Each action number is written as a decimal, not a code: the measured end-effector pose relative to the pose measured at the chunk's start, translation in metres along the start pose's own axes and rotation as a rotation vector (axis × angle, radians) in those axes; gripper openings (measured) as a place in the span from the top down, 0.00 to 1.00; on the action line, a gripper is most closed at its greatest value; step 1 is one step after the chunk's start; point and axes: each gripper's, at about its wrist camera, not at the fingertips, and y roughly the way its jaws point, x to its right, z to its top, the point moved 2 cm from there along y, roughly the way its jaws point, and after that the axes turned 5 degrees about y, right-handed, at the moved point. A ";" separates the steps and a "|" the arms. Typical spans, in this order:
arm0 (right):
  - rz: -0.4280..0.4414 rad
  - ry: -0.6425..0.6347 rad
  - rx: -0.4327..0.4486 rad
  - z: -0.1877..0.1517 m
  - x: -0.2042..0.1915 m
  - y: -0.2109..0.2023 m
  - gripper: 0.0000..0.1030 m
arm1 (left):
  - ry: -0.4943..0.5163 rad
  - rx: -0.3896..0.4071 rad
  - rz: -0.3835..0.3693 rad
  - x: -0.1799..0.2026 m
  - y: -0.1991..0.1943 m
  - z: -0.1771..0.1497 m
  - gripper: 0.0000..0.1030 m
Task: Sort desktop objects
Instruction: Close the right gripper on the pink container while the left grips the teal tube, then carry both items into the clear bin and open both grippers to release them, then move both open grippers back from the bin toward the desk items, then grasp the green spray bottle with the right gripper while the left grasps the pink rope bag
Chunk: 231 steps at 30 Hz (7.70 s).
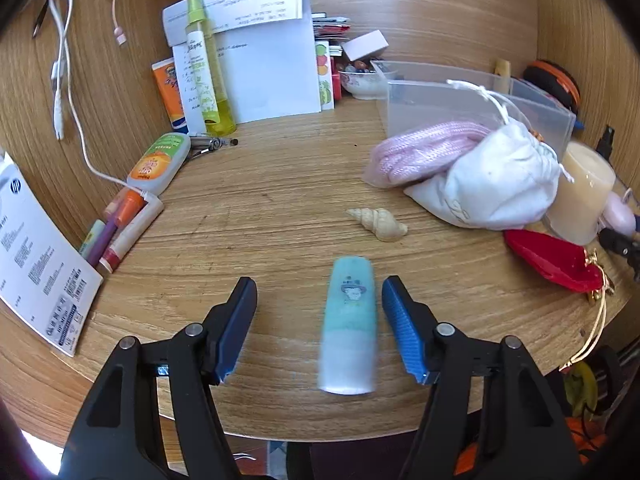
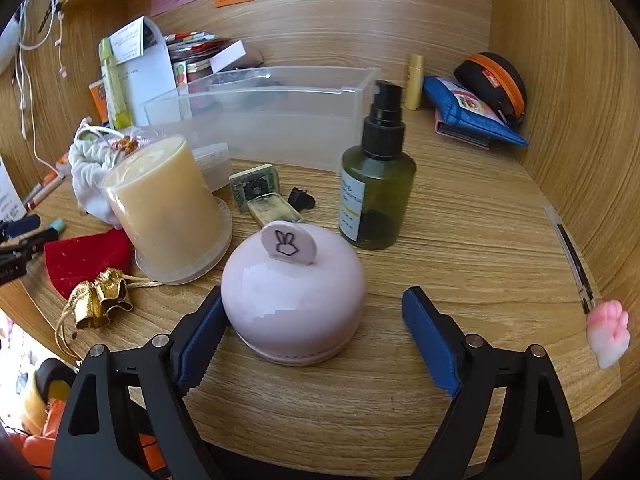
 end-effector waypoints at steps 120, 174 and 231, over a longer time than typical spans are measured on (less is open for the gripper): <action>0.096 -0.450 -0.400 0.198 -0.037 0.152 0.42 | 0.404 -0.116 -0.372 0.118 0.131 0.251 0.76; 0.125 -0.156 0.374 0.135 -0.009 -0.087 0.00 | 0.093 0.372 -0.103 0.038 -0.074 0.173 0.00; 0.053 -0.087 -0.081 0.076 0.034 0.036 0.29 | 0.301 0.026 -0.212 0.057 0.054 0.130 0.23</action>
